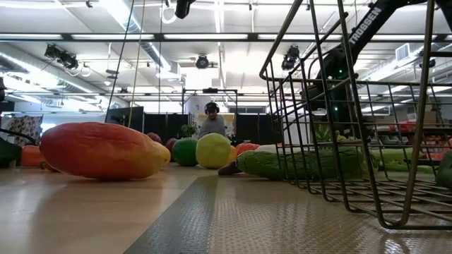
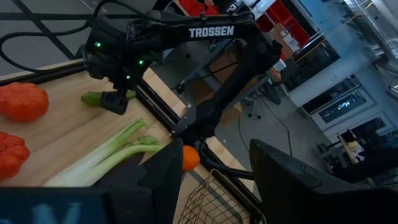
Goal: Build produce basket
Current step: Put the top cucumber into the wire basket
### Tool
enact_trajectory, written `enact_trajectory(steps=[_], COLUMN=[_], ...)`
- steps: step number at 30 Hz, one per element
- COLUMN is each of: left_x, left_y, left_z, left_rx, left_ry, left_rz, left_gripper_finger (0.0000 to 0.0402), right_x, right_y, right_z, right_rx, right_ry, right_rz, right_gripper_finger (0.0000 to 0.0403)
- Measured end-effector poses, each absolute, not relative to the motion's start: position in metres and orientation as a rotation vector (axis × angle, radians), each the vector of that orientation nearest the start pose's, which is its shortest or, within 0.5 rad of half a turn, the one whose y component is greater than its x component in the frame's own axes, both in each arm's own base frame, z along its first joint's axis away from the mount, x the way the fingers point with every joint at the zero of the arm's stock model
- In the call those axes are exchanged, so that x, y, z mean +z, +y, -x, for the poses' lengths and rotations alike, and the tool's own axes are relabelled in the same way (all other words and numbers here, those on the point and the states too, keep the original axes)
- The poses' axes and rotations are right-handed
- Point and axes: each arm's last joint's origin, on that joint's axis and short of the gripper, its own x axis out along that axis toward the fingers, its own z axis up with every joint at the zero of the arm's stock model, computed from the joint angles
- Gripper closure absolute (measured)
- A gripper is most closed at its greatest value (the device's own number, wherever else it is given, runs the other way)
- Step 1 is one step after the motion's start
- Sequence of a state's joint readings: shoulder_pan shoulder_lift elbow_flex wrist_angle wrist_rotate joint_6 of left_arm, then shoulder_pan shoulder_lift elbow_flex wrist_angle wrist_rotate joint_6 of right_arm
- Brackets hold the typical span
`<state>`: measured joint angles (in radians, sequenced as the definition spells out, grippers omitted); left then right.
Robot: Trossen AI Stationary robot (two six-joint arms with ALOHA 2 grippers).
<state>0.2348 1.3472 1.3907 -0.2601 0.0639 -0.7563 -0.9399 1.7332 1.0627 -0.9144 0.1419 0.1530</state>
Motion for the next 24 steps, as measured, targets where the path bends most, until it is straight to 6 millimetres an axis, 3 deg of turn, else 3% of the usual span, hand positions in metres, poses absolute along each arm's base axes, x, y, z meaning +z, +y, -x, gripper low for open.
enact_trajectory(steps=[15, 19, 24], left_x=[0.411, 0.411, 0.411], left_y=[0.067, 0.067, 0.067], left_z=[-0.290, -0.290, -0.290], left_rx=[0.240, 0.240, 0.239], left_ry=[0.142, 0.142, 0.143], left_rz=[0.783, 0.784, 0.779], left_gripper_finger=[0.0212, 0.0212, 0.0212], right_x=[0.146, 0.151, 0.152], right_y=[-0.216, -0.214, -0.214], right_z=[-0.164, -0.166, -0.165], right_rx=[-0.913, -0.922, -0.922], right_ry=[1.514, 1.500, 1.498], right_rz=[-0.832, -0.824, -0.829], right_gripper_finger=[0.0060, 0.0102, 0.0192])
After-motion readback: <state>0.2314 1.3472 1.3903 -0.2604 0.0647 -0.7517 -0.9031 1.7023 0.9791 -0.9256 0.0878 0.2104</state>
